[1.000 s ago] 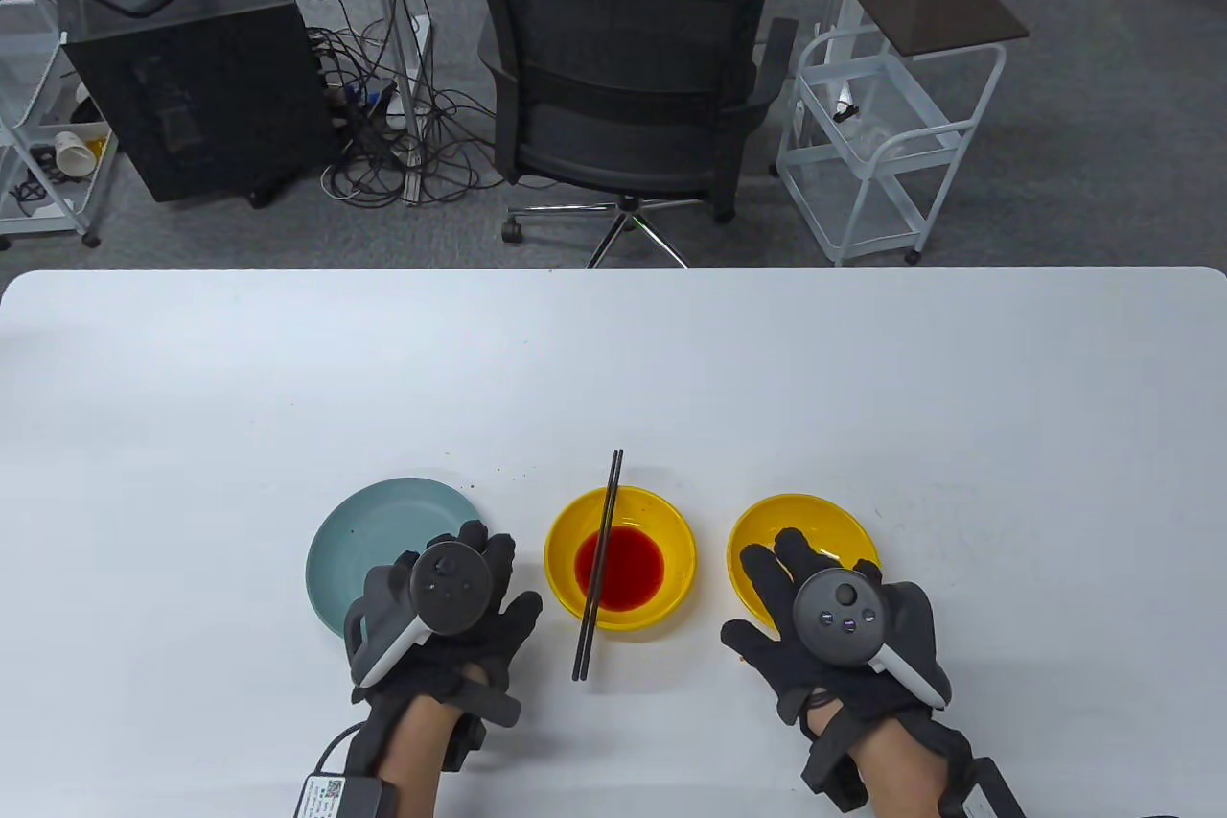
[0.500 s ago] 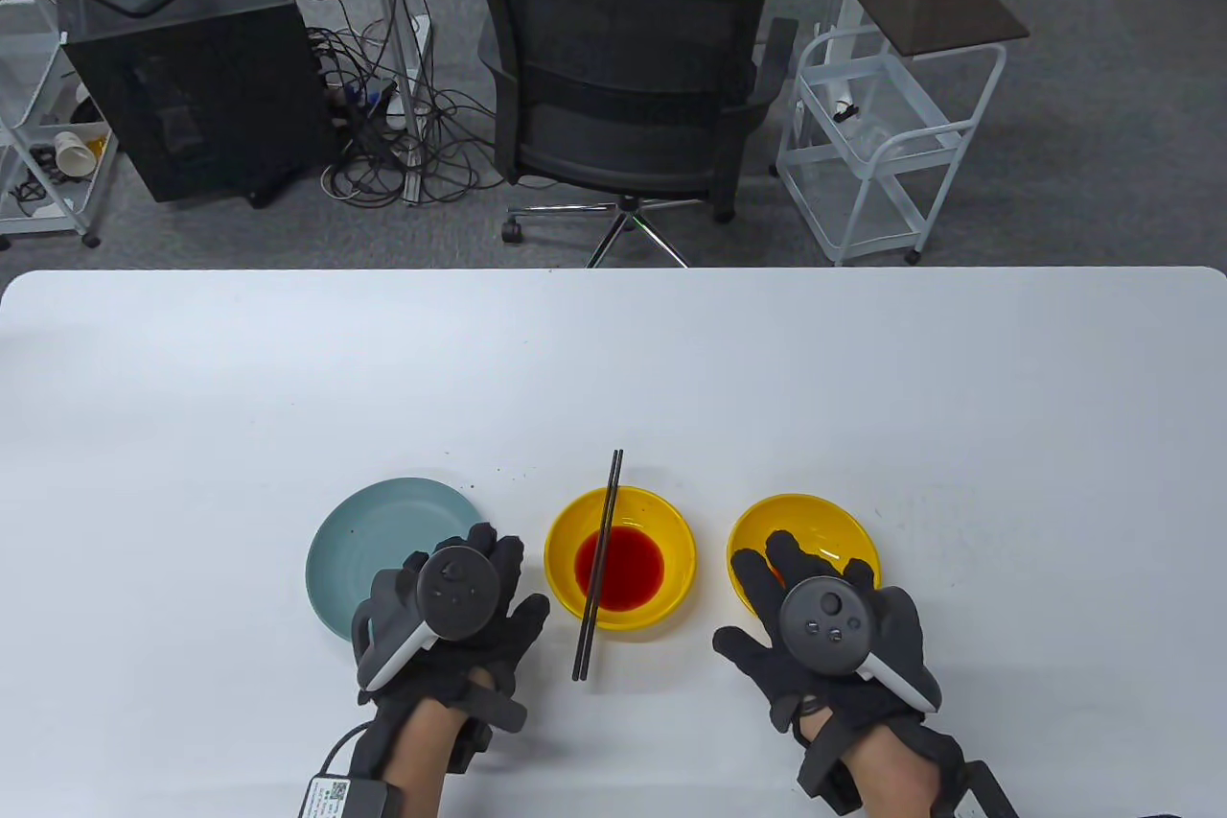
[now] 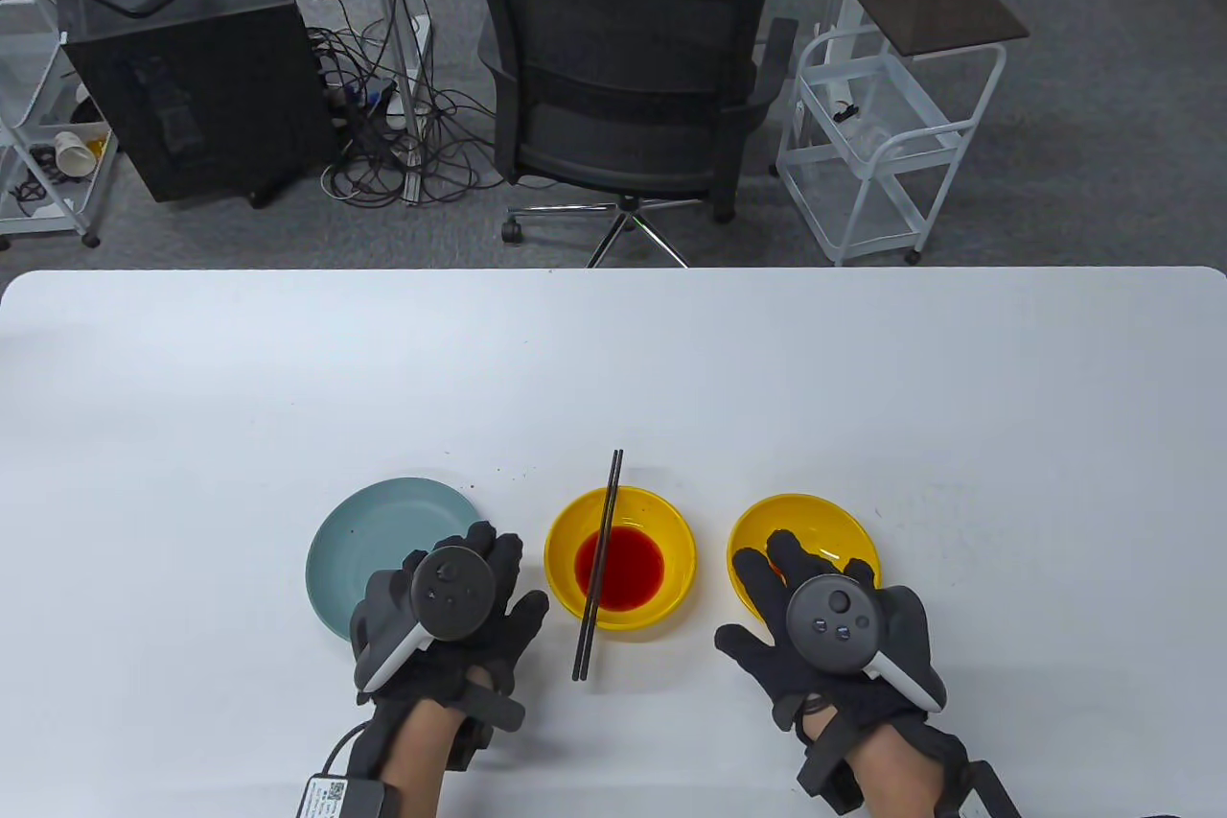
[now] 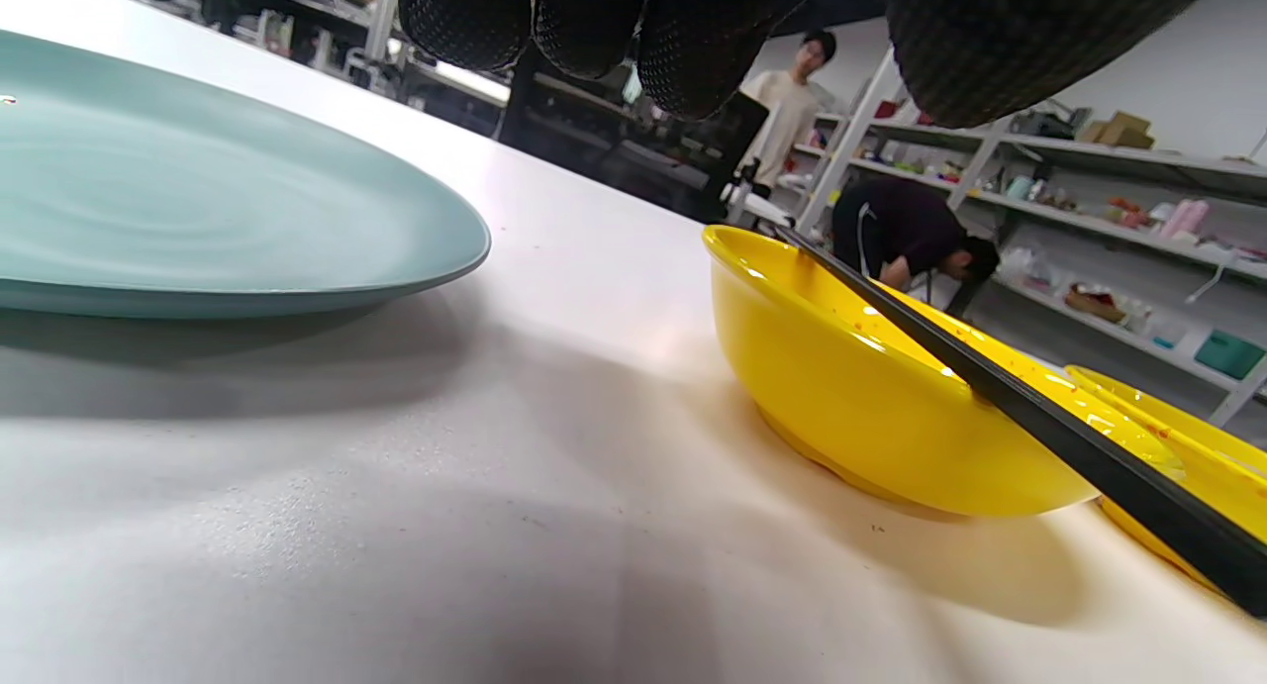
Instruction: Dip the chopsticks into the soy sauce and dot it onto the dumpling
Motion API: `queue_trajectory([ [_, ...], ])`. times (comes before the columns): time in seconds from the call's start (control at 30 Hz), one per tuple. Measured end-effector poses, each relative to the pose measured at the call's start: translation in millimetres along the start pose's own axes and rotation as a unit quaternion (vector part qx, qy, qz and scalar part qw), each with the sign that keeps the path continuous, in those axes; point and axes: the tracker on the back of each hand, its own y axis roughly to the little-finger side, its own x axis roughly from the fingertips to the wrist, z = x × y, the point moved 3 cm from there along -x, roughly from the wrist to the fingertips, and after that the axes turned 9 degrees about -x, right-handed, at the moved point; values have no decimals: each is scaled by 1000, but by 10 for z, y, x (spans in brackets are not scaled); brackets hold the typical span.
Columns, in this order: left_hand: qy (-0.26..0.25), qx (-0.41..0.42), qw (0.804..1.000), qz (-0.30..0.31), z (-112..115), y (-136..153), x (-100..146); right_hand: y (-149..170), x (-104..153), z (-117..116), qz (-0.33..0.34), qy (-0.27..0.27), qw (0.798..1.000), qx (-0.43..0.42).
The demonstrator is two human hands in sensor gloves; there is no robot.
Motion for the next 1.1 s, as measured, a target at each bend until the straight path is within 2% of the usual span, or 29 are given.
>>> queue_trajectory([
  [1.1, 12, 4, 1000, -11, 8, 27, 2, -55, 25, 5, 21, 8, 1000, 2],
])
